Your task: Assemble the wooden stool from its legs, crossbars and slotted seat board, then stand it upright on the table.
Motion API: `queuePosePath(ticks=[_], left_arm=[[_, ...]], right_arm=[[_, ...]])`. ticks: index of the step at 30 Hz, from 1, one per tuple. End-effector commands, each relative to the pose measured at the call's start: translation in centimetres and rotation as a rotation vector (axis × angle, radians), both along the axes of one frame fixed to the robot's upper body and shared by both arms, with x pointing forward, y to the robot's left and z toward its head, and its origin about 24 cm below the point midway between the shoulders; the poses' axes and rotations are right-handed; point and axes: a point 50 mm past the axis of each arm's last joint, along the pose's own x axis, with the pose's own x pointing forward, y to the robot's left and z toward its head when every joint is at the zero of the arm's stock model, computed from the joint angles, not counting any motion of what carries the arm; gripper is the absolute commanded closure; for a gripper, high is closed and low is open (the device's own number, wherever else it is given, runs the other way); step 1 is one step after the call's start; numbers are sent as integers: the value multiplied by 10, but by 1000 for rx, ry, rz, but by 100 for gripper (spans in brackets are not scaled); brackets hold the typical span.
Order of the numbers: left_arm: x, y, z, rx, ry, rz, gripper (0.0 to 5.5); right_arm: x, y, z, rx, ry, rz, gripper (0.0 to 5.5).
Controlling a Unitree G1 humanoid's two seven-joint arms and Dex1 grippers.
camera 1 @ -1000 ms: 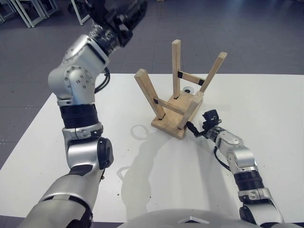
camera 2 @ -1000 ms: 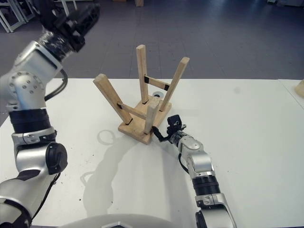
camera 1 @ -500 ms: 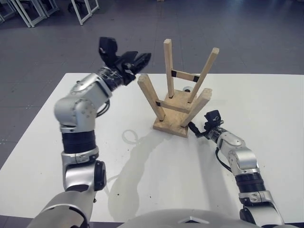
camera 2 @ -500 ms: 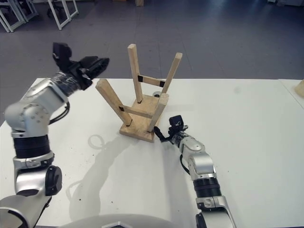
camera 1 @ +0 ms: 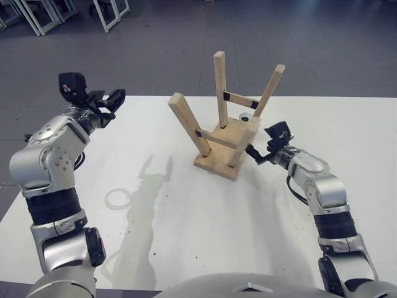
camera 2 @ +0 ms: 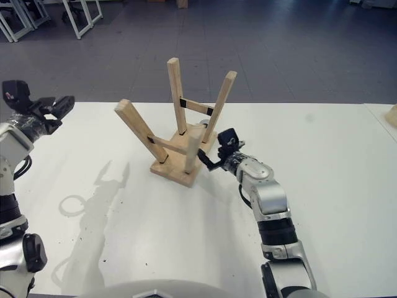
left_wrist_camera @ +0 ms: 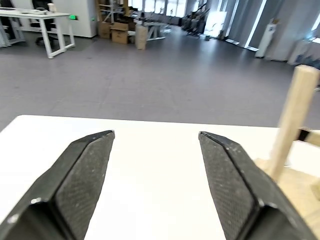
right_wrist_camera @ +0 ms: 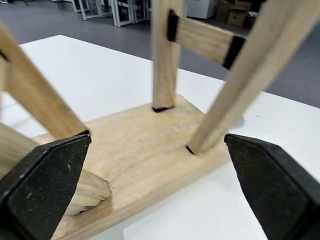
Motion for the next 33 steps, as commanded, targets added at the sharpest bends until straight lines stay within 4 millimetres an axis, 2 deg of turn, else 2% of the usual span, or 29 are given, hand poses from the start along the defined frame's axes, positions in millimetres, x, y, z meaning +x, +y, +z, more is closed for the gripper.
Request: queuePosePath(ticks=[1, 5, 7, 9, 11, 13, 15, 17, 20, 23, 25, 27, 33], left_arm=[[-1, 11, 5, 54, -2, 51, 239], [-1, 5, 2, 62, -3, 19, 239], [-3, 3, 2, 69, -8, 2, 239], [-5, -7, 9, 29, -58, -93, 239], [-11, -15, 17, -12, -107, -201, 239], [-19, -11, 21, -2, -116, -258, 239], [-27, -7, 23, -12, -111, -325, 239], [-38, -9, 25, -57, -101, -447, 239], [-61, -13, 27, -80, -28, -677, 239], [-71, -22, 36, -87, 1, -847, 215], [-70, -30, 41, -89, -9, -919, 184], [-63, -43, 36, -65, 9, -968, 164], [-35, -74, 17, 17, 52, -1005, 164]], right_arm=[[-12, 45, 69, 116, -144, 201, 57], [-4, 23, 59, 57, -101, 111, 57], [-5, 19, 55, 49, -85, 99, 57], [-15, 14, 48, 65, -33, 134, 57], [-33, 8, 40, 90, 53, 241, 57], [-44, -8, 35, 84, 122, 306, 57], [-47, -24, 34, 62, 160, 329, 57], [-46, -38, 35, 39, 183, 333, 57], [-33, -65, 34, -8, 190, 248, 57], [-25, -86, 30, -35, 197, 170, 60], [-20, -96, 28, -53, 196, 138, 60], [-15, -100, 30, -61, 181, 124, 60], [-5, -97, 38, -56, 141, 125, 60]])
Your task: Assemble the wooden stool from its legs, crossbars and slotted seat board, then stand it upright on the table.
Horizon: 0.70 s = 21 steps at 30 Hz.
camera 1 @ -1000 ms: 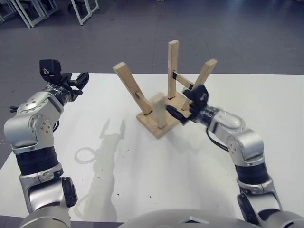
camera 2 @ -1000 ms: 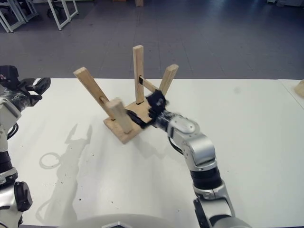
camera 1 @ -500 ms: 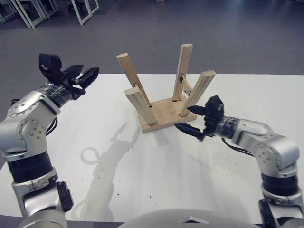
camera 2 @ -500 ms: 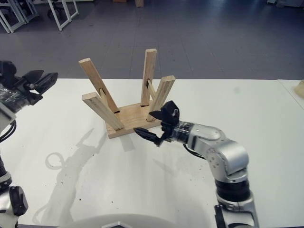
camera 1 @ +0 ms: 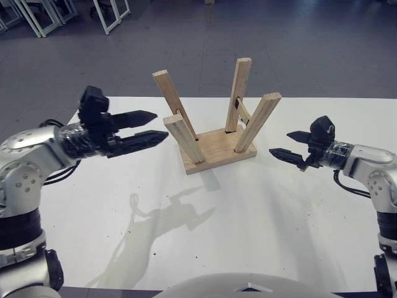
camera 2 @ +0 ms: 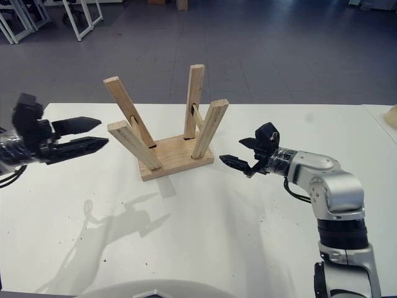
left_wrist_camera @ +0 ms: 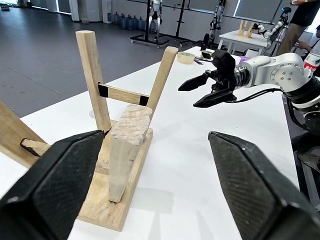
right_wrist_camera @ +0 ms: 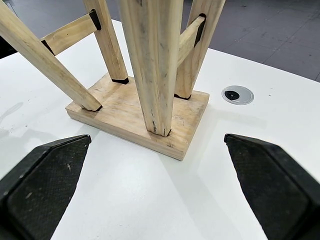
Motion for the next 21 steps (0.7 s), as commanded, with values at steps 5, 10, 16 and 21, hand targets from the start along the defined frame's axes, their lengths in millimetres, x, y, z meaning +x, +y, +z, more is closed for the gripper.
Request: queuePosePath(ticks=[5, 10, 16, 21], left_arm=[[26, -24, -15, 76, -30, 7, 164], [26, -32, -16, 23, -10, -106, 246], [23, -29, -18, 4, 22, -223, 342], [17, -23, -17, -13, 28, -292, 387]], right_arm=[[9, 5, 15, 4, -82, 9, 60], [14, -12, 21, 49, -125, 23, 60], [15, -21, 29, 64, -105, 103, 60], [3, -31, 34, 63, -37, 255, 60]])
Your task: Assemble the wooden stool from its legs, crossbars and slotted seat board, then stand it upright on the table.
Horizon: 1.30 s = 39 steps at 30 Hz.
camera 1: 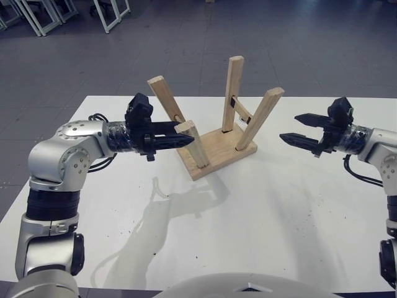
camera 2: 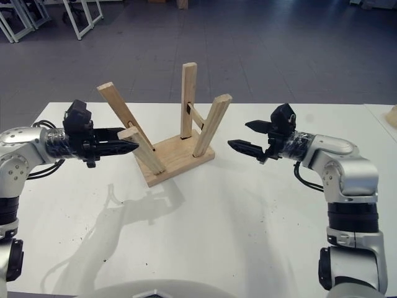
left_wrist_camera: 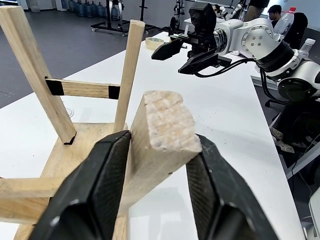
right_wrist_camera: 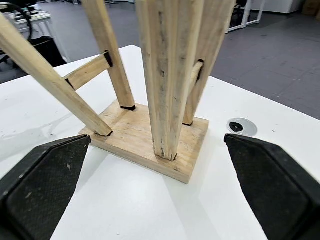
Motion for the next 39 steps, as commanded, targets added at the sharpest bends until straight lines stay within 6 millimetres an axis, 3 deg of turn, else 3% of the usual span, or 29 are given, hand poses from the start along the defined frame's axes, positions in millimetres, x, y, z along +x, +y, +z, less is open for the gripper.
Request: queuePosePath(ticks=[1, 5, 12, 17, 28, 31, 36, 39], left_arm=[[-5, 3, 5, -16, -5, -85, 398], [-7, 8, 7, 5, -8, -118, 411], [-3, 9, 10, 10, -41, -116, 411], [-3, 10, 8, 27, -24, -121, 413], [-15, 14, 8, 28, 49, -177, 413], [-23, 13, 8, 13, 111, -206, 413], [-46, 8, 9, -29, 256, -283, 413], [-56, 8, 17, -80, 340, -311, 413]], right_arm=[[-8, -10, 11, -19, 39, 98, 60], [-12, -10, 20, -8, 40, 167, 60], [-32, 31, 27, 107, 94, 366, 60], [-34, 44, 12, 129, 145, 350, 137], [-40, 52, 20, 166, 186, 385, 316], [-49, 59, 25, 210, 245, 431, 356], [-71, 69, 21, 292, 498, 462, 360], [-78, 70, 32, 439, 640, 518, 360]])
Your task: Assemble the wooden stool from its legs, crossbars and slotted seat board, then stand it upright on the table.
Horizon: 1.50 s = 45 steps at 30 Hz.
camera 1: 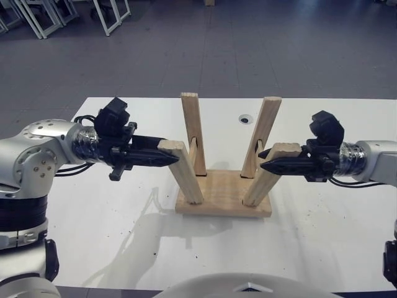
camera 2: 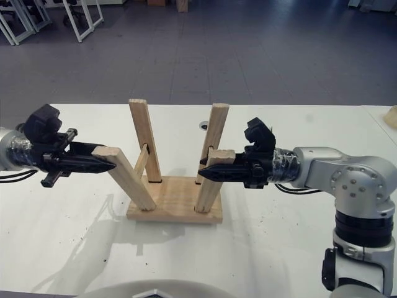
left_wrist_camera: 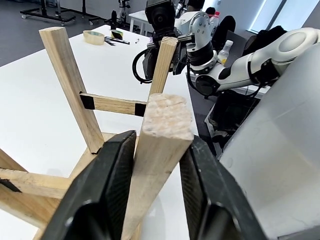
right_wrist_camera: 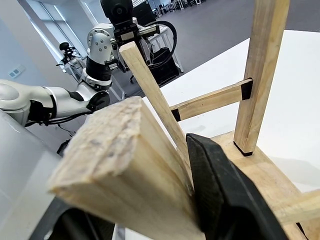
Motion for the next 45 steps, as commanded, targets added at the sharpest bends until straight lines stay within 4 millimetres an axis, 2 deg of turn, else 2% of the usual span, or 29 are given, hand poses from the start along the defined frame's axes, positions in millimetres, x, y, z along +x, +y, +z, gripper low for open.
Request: queuePosePath(ticks=[1, 3, 7, 10, 12, 14, 17, 21, 24, 27, 30, 32, 33, 35, 37, 39, 40, 42, 45], left_arm=[[-15, -4, -3, -13, 193, -53, 413], [-10, -1, 1, -58, 239, -38, 413], [5, -2, 2, -131, 331, -9, 413], [32, -6, -12, -127, 370, 68, 413], [55, -11, -25, -93, 367, 137, 413], [80, -13, -36, -76, 368, 230, 371], [100, -8, -47, -63, 375, 323, 320], [107, 4, -53, -75, 389, 377, 254], [111, 12, -48, -172, 426, 418, 202], [114, 22, -36, -287, 434, 466, 195], [113, 34, -30, -326, 408, 514, 195], [102, 56, -32, -303, 366, 573, 195], [87, 68, -38, -207, 325, 571, 195], [44, 75, -57, 59, 266, 491, 195], [-1, 73, -77, 271, 232, 377, 195], [-45, 75, -95, 436, 228, 275, 195], [-60, 74, -98, 499, 226, 224, 195], [-77, 64, -98, 571, 209, 131, 195], [-86, 41, -100, 629, 119, -2, 195]], right_arm=[[-7, 5, 8, 171, 276, 94, 360], [5, 2, 11, 220, 322, 56, 360], [29, 4, -3, 218, 448, -17, 360], [50, 9, -26, 156, 563, -179, 360], [67, 11, -34, 132, 608, -267, 360], [83, 9, -37, 124, 619, -333, 323], [97, 0, -40, 112, 621, -411, 265], [103, -15, -45, 99, 609, -469, 191], [104, -26, -54, 68, 592, -515, 131], [104, -41, -61, 62, 586, -569, 66], [107, -57, -58, 72, 540, -631, 7], [102, -81, -50, 53, 416, -683, 3], [91, -95, -48, -32, 287, -676, 3], [50, -116, -59, -372, 24, -504, 3], [9, -123, -73, -555, -27, -270, 3], [-23, -133, -80, -641, -2, -110, 3], [-31, -137, -82, -679, -2, -57, 3], [-37, -139, -81, -721, -30, 8, 3], [-35, -121, -80, -701, -104, 81, 3]])
